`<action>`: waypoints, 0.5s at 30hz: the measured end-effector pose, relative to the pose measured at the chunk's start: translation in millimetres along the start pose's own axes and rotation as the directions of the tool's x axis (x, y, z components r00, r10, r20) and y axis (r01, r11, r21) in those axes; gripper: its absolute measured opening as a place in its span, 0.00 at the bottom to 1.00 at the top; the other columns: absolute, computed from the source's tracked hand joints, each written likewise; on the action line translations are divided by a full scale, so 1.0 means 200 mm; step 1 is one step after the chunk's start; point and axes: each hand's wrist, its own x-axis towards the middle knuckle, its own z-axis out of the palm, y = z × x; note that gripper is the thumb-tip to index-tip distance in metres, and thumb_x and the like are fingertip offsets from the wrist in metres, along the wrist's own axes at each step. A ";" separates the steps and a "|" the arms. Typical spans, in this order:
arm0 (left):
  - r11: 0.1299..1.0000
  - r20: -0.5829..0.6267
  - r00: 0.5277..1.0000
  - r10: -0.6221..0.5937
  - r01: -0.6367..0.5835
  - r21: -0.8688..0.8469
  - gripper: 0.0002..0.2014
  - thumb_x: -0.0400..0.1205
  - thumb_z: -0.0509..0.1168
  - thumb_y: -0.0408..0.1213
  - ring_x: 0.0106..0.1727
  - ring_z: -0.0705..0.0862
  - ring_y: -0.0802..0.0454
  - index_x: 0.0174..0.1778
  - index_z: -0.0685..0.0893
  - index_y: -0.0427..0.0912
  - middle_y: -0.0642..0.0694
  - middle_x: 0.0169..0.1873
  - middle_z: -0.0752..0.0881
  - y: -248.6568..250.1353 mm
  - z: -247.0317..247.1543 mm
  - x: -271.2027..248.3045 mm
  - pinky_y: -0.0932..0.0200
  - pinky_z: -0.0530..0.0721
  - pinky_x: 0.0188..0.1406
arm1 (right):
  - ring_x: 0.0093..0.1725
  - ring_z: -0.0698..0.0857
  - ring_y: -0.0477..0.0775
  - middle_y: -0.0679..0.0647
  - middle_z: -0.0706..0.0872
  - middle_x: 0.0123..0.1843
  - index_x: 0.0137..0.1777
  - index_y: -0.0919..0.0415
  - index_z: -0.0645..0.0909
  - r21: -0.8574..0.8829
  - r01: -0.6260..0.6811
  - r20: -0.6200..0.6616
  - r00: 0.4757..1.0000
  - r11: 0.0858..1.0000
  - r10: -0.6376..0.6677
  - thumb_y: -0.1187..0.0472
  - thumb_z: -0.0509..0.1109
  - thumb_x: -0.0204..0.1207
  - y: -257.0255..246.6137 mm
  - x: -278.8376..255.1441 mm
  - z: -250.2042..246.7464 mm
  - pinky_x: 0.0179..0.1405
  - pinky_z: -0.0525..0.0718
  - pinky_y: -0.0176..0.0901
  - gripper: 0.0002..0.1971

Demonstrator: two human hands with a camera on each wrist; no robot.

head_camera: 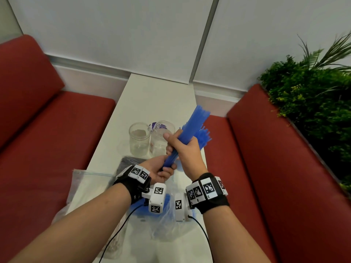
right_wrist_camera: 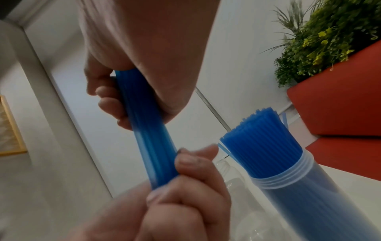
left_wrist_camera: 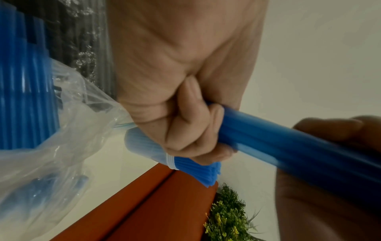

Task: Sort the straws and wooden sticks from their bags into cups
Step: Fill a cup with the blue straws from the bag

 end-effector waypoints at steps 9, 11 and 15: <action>0.962 -0.255 0.948 0.192 -0.131 0.238 0.10 0.87 0.58 0.37 0.16 0.71 0.56 0.41 0.76 0.38 0.43 0.24 0.77 0.06 0.02 0.20 0.69 0.62 0.08 | 0.25 0.70 0.55 0.54 0.70 0.24 0.29 0.52 0.70 0.080 0.045 -0.145 0.989 0.996 -0.033 0.56 0.79 0.78 -0.04 0.16 -0.20 0.34 0.74 0.51 0.22; 0.774 -0.338 0.825 0.452 -0.176 0.608 0.08 0.84 0.61 0.37 0.22 0.77 0.52 0.43 0.81 0.38 0.45 0.29 0.81 0.06 0.01 0.27 0.64 0.70 0.18 | 0.25 0.71 0.55 0.54 0.72 0.24 0.28 0.50 0.71 -0.009 0.056 -0.222 0.973 0.998 -0.056 0.56 0.78 0.79 -0.04 0.19 -0.29 0.32 0.76 0.50 0.22; -0.133 0.159 0.606 0.779 -0.087 0.987 0.13 0.83 0.59 0.30 0.44 0.84 0.51 0.54 0.88 0.42 0.49 0.49 0.86 0.10 0.00 0.34 0.53 0.83 0.47 | 0.25 0.74 0.51 0.52 0.76 0.24 0.26 0.47 0.74 -0.169 0.048 -0.321 0.942 0.985 -0.101 0.55 0.77 0.80 -0.05 0.27 -0.46 0.31 0.78 0.47 0.21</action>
